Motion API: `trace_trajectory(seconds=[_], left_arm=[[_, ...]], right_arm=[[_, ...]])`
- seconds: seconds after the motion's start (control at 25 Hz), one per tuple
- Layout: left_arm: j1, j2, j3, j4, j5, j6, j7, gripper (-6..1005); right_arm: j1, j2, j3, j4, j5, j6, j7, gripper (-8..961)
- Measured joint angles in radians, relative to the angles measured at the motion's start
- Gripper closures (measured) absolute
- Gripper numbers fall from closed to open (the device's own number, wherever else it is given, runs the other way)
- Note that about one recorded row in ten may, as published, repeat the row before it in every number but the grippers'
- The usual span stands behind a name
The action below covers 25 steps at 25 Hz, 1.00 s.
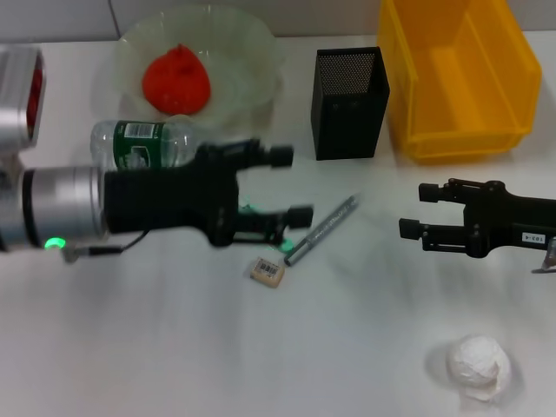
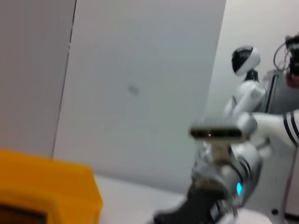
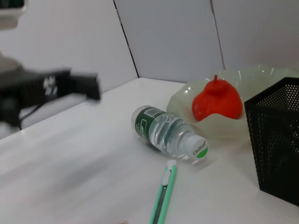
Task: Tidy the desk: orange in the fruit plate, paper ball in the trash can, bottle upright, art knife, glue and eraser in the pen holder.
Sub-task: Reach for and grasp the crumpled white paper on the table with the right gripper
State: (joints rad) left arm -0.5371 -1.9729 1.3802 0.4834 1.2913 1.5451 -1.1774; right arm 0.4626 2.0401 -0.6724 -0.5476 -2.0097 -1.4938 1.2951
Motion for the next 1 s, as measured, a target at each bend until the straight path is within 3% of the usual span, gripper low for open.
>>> trace_trajectory(seconds=[0.08,0.2,0.52,0.76,0.88,1.0], left_arm=[[0.0,0.0,0.0,0.0,0.0,0.0,0.0,140],[0.056,0.011,-0.001,0.011,0.073,0.053,0.02,140],[0.064,0.018,-0.004,0.015,0.206,0.062,0.023,140],[0.066,0.017,-0.004,0.015,0.209,0.063,0.032,140],[0.072,0.013,-0.004,0.015,0.21,0.063,0.044,139],[0.072,0.01,-0.001,0.015,0.21,0.062,0.053,139]], right_arm=[[0.0,0.0,0.001,-0.001,0.0,0.0,0.0,182],[0.009,0.0,0.003,0.0,0.002,0.001,0.001,182],[0.025,0.0,0.004,0.003,0.002,0.001,0.009,183],[0.025,0.001,0.005,-0.001,0.004,-0.003,0.022,183],[0.032,-0.01,0.005,-0.028,0.006,-0.076,0.096,183],[0.046,-0.043,0.005,-0.128,0.006,-0.239,0.269,182]])
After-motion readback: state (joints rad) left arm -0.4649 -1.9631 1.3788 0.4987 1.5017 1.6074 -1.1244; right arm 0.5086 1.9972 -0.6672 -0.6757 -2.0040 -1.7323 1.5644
